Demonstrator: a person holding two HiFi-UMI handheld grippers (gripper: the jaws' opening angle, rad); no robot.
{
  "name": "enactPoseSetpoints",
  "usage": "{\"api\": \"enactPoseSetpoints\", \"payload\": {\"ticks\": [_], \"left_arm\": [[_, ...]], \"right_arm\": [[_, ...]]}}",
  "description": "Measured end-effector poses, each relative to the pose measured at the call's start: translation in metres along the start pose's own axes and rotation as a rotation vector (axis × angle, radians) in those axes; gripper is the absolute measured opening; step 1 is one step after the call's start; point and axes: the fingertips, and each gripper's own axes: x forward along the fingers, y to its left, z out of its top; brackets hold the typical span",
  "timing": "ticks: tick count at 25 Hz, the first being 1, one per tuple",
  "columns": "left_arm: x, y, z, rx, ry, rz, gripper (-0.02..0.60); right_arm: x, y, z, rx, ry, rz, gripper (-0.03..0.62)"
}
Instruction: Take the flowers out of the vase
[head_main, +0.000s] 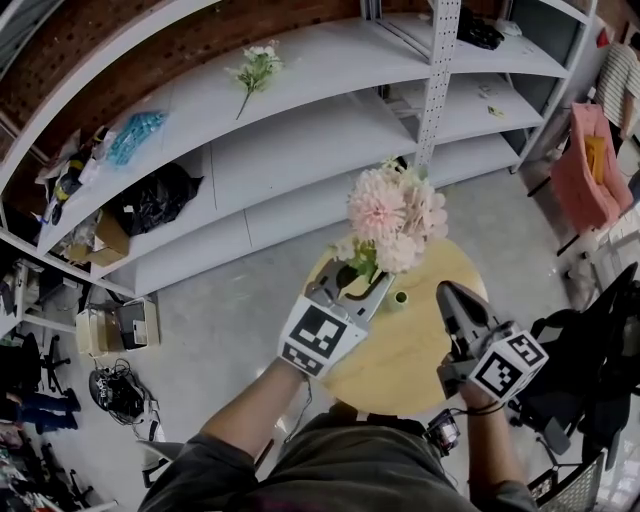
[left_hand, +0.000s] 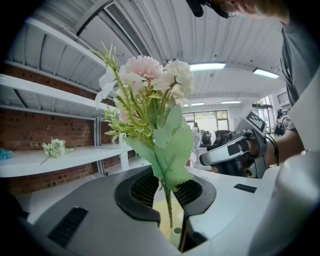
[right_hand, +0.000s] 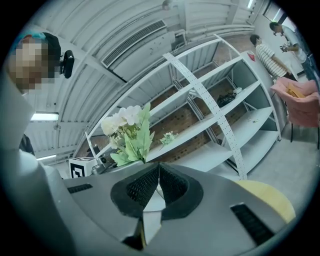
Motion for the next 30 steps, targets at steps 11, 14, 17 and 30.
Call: {"api": "enactPoseSetpoints", "payload": {"ticks": [11,14,17,30], "left_arm": [[-0.021,0.006,0.01,0.005,-0.026,-0.006,0.071],[-0.023,0.008,0.012,0.005,-0.031,-0.008,0.071],[-0.024,0.01,0.01,0.002,-0.028,-0.008,0.071],[-0.022,0.012,0.006,-0.014,-0.028,-0.005,0.071]], "right_arm": [[0.009,0.029,0.012,-0.039,-0.033,0.014,0.015],[0.012,0.033,0.012,-0.041,-0.032,0.013,0.015],[0.015,0.035,0.009,-0.037,-0.027,0.014,0.015],[0.021,0.034,0.008,-0.038,-0.02,0.019,0.015]]}}
